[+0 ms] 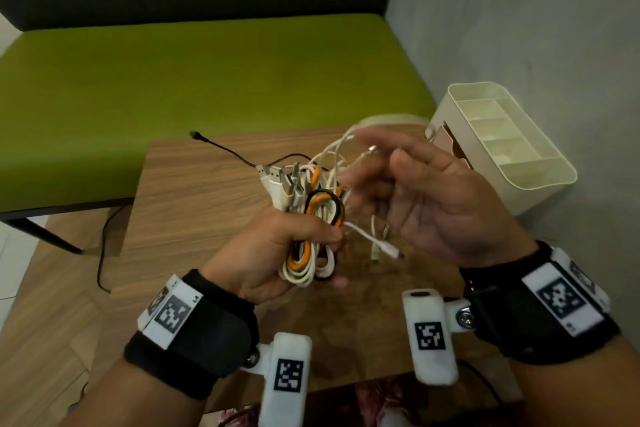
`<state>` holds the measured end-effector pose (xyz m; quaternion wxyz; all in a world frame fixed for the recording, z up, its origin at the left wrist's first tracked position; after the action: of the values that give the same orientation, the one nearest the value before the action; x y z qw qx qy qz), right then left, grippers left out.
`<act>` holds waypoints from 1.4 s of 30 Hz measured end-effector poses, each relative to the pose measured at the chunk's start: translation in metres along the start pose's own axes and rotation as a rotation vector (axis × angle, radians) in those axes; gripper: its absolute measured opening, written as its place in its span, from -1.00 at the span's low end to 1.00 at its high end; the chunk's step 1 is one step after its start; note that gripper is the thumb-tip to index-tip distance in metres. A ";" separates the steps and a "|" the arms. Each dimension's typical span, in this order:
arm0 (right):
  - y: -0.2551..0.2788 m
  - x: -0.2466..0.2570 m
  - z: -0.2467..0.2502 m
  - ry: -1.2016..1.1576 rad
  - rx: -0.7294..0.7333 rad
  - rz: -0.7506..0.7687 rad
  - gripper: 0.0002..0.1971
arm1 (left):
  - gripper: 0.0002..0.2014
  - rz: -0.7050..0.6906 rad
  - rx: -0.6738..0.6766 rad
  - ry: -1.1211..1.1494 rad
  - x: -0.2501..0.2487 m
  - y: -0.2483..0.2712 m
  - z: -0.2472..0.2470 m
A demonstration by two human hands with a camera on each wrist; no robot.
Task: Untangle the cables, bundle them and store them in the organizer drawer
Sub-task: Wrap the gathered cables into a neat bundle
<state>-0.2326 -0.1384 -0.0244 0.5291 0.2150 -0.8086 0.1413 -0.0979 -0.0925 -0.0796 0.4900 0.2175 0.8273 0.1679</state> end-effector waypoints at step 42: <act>0.006 -0.001 -0.029 0.905 0.032 0.214 -0.13 | -0.77 -0.014 -0.045 -0.326 -0.015 0.009 0.035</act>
<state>-0.2120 -0.1201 -0.0141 0.8078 0.0551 -0.5117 0.2874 -0.0585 -0.0904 -0.0803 0.6237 0.2253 0.7342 0.1454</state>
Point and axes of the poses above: each hand's wrist, its own y-axis away from the middle knuckle, its own z-axis out of the back of the hand, x = y × z, the point moved 5 cm from there along -y, towards the middle knuckle, and after that the axes turned 13 degrees about -x, right-handed, at the moved point
